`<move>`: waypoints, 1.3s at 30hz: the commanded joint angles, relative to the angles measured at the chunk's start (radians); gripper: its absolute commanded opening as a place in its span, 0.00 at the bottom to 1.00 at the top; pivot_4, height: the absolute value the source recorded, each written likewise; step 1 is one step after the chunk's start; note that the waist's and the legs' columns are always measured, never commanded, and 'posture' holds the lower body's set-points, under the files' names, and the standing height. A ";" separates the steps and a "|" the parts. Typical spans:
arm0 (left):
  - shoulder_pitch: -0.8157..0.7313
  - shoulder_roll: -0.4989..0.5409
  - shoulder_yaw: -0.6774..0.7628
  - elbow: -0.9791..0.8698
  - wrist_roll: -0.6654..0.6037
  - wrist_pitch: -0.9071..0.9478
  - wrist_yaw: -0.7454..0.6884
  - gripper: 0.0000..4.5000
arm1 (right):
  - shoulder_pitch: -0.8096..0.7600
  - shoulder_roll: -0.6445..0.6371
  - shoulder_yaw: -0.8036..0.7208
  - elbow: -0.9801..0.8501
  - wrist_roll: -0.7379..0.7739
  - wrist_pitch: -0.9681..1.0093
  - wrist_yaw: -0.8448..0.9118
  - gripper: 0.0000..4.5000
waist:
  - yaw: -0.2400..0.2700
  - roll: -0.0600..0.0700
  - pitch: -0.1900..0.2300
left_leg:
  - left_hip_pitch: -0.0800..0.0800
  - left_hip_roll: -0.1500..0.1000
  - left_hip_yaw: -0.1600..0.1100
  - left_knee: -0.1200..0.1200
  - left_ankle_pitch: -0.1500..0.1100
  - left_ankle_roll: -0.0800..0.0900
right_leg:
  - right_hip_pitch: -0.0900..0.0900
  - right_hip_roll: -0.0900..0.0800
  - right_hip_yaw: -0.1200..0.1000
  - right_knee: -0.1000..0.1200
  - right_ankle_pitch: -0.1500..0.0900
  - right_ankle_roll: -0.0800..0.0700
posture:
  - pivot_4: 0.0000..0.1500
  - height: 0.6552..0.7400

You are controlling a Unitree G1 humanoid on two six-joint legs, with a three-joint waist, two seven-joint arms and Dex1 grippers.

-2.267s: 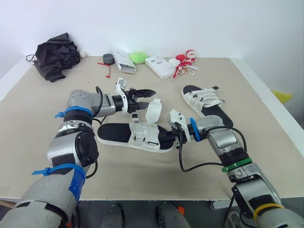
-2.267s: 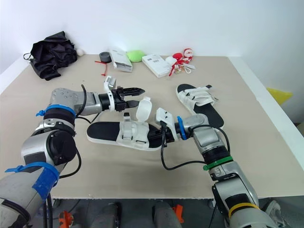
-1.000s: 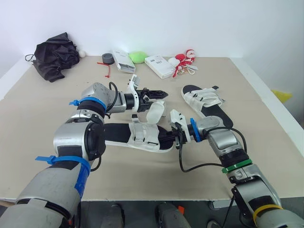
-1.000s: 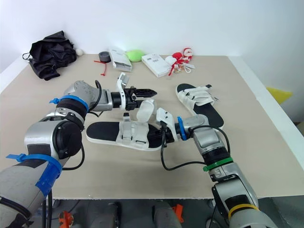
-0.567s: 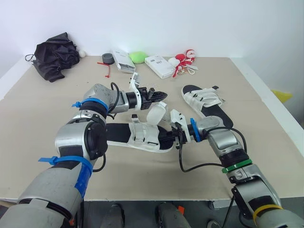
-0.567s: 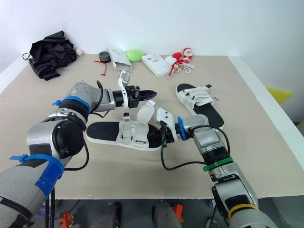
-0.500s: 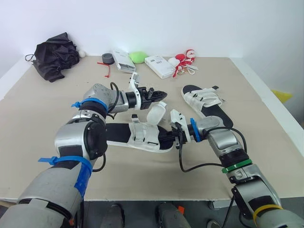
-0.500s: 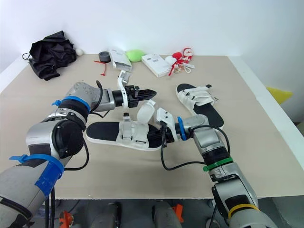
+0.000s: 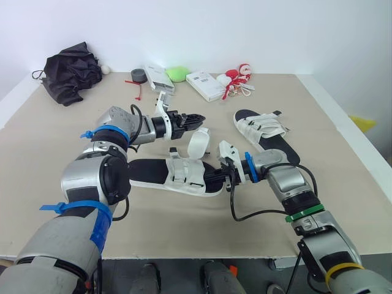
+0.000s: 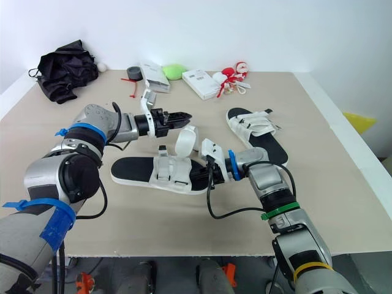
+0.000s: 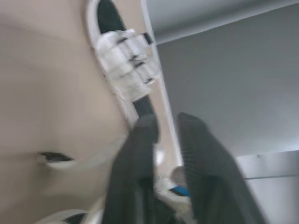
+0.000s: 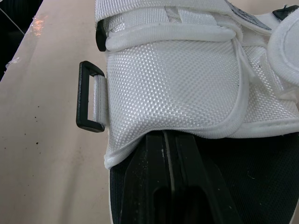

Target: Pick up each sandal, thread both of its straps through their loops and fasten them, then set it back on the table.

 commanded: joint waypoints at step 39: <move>0.076 0.096 -0.520 -0.308 0.077 0.266 -0.748 0.83 | 0.062 -0.015 0.052 0.024 -0.051 0.037 -0.025 0.00 | -0.001 0.000 0.000 | -0.002 0.000 0.000 0.000 0.000 0.000 | -0.002 0.000 0.000 0.000 -0.001 0.000 | 1.00 0.98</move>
